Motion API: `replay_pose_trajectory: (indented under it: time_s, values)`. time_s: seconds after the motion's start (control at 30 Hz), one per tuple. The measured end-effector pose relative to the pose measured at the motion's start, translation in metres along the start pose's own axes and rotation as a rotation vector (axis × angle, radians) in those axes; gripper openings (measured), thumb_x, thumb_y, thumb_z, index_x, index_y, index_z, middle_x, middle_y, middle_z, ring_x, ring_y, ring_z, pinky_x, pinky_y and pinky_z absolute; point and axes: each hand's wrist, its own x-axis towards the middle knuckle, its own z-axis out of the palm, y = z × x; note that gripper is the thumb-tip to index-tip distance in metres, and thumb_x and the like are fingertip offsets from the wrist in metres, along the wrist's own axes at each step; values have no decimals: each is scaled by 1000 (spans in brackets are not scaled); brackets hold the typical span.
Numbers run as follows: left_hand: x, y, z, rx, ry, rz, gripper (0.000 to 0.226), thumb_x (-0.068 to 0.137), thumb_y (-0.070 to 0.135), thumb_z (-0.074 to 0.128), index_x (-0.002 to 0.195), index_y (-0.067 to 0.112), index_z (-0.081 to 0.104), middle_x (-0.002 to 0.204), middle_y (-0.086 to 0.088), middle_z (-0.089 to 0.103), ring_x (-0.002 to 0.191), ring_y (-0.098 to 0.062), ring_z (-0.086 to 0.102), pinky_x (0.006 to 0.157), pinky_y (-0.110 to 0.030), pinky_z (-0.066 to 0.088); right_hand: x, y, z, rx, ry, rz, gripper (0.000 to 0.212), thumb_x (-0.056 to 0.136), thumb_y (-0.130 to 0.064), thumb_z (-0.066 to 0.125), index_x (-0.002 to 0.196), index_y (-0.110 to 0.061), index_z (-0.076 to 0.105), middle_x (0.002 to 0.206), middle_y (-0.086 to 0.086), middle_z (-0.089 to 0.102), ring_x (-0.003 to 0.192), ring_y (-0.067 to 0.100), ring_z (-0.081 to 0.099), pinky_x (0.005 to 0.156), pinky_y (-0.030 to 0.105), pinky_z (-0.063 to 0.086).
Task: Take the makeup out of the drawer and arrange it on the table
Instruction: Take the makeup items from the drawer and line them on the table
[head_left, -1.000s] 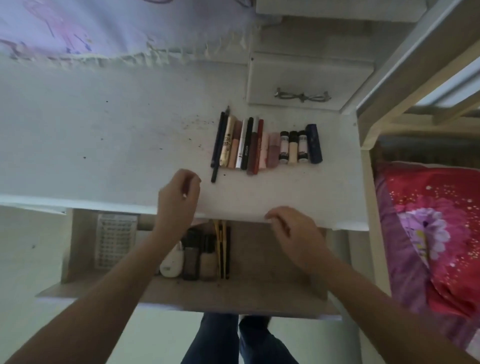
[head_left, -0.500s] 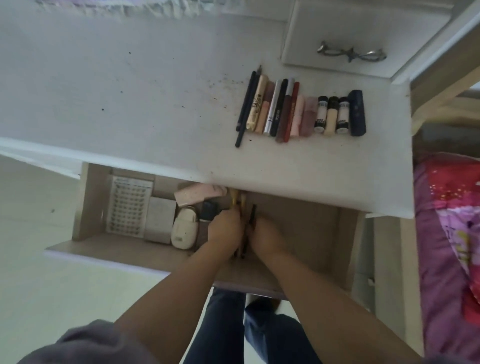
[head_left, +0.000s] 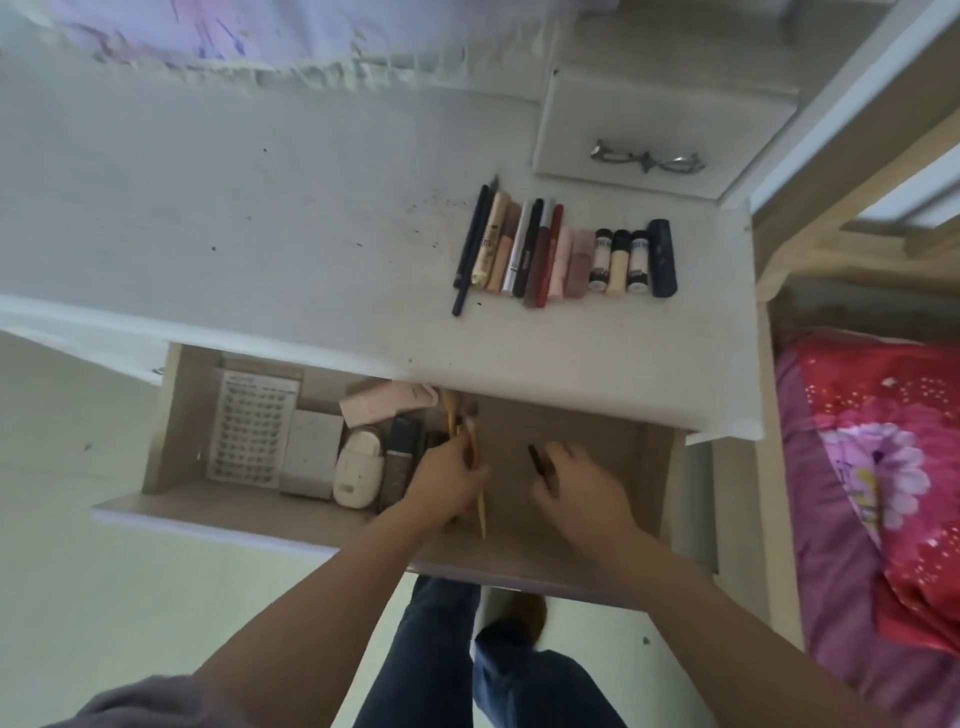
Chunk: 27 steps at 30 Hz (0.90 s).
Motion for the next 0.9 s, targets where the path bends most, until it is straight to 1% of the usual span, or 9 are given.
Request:
replay_pose_trajectory:
  time_s: [0.1,0.2,0.33,0.4,0.5,0.57,0.73,0.83,0.9]
  values:
    - [-35,-12,-22,-67,-8,64,6,87,23,58,88,27,53,79,9,62,64,3,59,56,-11,45,-15,-21,-26,83,110,-150,14,86,-29,57,98,-22,51,85,-7,54,68,15,55,59,30,45]
    - [-59,-9,-53,-43,104,179,5,88,22,57,85,23,53,71,8,62,65,-2,60,60,-20,49,-6,-50,-60,216,196,-230,11,89,-26,58,96,-26,51,78,-16,51,63,3,49,55,14,37]
    - [-41,35,-137,-151,200,305,19,91,21,53,77,33,49,60,16,60,55,6,58,46,-9,42,53,-93,-105,448,306,-164,15,93,-22,57,107,-20,52,78,-16,53,69,-1,54,60,6,43]
    - [-6,62,-181,-70,193,311,19,92,24,49,76,32,47,61,14,56,53,1,56,44,-10,38,94,-113,-121,480,336,-94,26,93,-22,56,118,-14,51,78,-13,51,67,-1,51,62,5,41]
    - [60,92,-228,113,116,218,20,93,26,44,74,21,49,66,2,54,55,-11,50,48,-21,37,155,-143,-127,390,357,-21,35,94,-24,53,127,-14,46,79,-7,55,74,9,57,69,22,48]
    - [95,109,-239,198,30,166,24,93,24,45,71,14,49,67,-5,53,54,-17,48,47,-24,37,186,-157,-121,169,386,33,36,93,-27,51,126,-15,43,91,0,61,87,21,60,68,34,47]
    - [136,134,-229,453,-56,232,45,96,34,40,59,9,47,59,-8,52,52,-21,49,53,-27,42,207,-162,-108,-296,433,120,34,93,-20,49,125,-11,43,108,10,61,97,29,60,58,32,34]
    - [138,135,-225,563,-72,278,49,99,33,34,59,7,46,60,-8,51,54,-21,49,60,-28,39,193,-159,-113,-291,451,102,29,96,-21,44,124,-13,45,115,6,58,100,24,59,61,33,43]
    - [132,131,-227,585,-78,304,42,99,32,36,70,5,50,66,-8,52,60,-22,50,62,-28,40,171,-154,-119,-219,499,44,25,98,-24,41,119,-15,51,110,2,60,92,20,61,63,32,49]
